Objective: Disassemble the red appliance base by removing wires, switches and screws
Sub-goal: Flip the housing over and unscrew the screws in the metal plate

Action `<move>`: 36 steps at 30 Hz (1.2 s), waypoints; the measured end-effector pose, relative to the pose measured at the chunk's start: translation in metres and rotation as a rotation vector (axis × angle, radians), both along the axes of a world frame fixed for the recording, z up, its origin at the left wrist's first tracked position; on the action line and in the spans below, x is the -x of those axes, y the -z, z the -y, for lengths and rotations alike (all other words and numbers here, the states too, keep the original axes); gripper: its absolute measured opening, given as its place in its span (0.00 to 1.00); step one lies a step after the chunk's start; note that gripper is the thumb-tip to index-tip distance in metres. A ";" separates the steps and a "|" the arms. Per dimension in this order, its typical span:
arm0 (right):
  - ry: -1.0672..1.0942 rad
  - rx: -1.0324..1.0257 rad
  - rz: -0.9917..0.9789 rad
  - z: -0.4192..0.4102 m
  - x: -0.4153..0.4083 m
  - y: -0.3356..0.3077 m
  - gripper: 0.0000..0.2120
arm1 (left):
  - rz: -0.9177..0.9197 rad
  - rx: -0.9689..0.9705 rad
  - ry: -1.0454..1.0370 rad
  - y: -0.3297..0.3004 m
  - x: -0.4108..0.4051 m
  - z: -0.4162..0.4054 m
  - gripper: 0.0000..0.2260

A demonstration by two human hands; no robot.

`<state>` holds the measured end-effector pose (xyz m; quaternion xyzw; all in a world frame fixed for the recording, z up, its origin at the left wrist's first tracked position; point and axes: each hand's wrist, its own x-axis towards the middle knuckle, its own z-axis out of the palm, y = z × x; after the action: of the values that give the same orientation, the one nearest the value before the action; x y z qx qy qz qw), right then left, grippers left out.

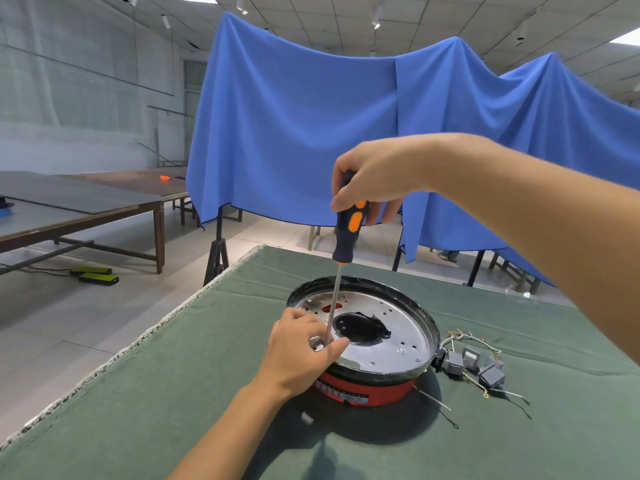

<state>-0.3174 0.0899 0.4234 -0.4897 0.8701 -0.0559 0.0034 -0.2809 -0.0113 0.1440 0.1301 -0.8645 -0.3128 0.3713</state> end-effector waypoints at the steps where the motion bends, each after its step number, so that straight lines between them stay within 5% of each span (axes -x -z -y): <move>1: 0.052 -0.023 -0.031 -0.003 0.001 0.002 0.10 | -0.004 -0.007 0.001 0.000 0.000 0.000 0.22; 4: 0.246 -0.118 -0.519 -0.007 -0.005 0.010 0.21 | -0.007 -0.022 0.000 0.000 -0.002 -0.002 0.22; 6: 0.241 -0.064 -0.693 -0.001 -0.008 0.015 0.19 | 0.002 -0.023 0.002 -0.001 -0.003 -0.001 0.23; 17: -0.014 -0.013 -0.088 0.006 -0.011 0.000 0.14 | 0.020 -0.049 0.018 -0.001 -0.004 0.000 0.24; 24: 0.146 -0.005 -0.492 0.009 -0.013 0.008 0.24 | 0.023 -0.050 0.020 -0.001 -0.004 0.000 0.25; 33: -0.046 0.007 -0.076 0.005 -0.010 0.000 0.08 | 0.042 -0.050 0.009 0.000 -0.002 0.000 0.24; 36: 0.036 -0.010 -0.164 0.005 -0.015 0.004 0.12 | 0.053 -0.060 0.012 -0.001 -0.003 0.000 0.24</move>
<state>-0.3026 0.0844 0.4192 -0.4770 0.8763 -0.0112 -0.0666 -0.2778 -0.0117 0.1452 0.1444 -0.8651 -0.3370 0.3422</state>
